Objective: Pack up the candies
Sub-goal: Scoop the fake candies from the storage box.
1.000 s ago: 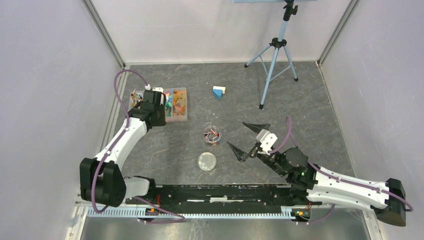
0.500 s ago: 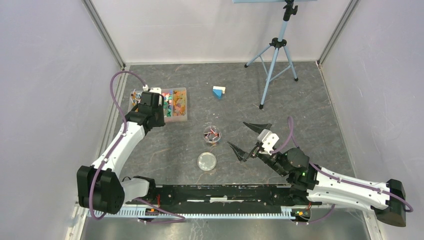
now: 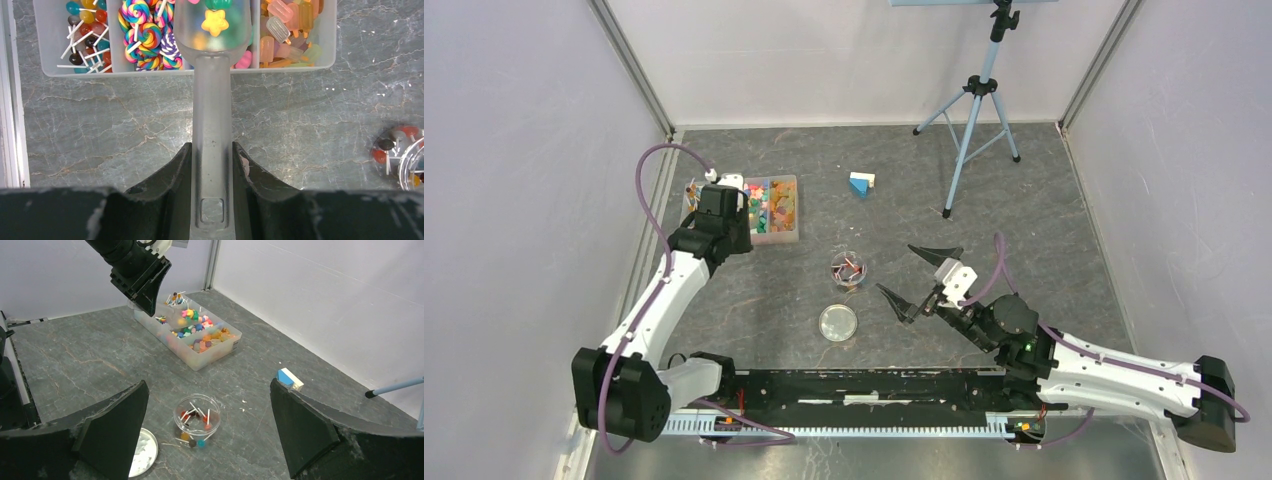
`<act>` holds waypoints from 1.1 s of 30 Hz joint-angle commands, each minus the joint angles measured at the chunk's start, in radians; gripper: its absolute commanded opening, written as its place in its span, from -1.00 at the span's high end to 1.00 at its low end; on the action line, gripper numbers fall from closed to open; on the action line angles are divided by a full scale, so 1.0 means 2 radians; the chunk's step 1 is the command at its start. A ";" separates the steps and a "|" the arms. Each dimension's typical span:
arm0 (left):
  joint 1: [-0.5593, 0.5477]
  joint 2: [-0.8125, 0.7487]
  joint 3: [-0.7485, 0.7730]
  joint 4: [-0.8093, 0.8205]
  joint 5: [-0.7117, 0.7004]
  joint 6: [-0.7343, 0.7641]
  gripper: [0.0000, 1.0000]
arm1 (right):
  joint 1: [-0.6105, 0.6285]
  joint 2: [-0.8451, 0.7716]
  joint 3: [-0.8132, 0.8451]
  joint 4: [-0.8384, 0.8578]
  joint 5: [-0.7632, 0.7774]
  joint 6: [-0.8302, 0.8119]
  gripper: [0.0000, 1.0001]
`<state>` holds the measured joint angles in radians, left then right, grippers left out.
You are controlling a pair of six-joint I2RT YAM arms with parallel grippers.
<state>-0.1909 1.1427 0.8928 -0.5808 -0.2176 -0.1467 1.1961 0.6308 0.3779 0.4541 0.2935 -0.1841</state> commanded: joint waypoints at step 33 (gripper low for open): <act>0.002 -0.202 -0.039 0.072 0.075 0.053 0.95 | 0.001 0.015 0.015 0.019 0.020 0.004 -0.96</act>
<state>-0.1909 0.7994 0.8101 -0.5350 -0.1120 -0.1169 1.1961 0.6598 0.3779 0.4541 0.3164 -0.1867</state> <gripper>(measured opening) 0.364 0.979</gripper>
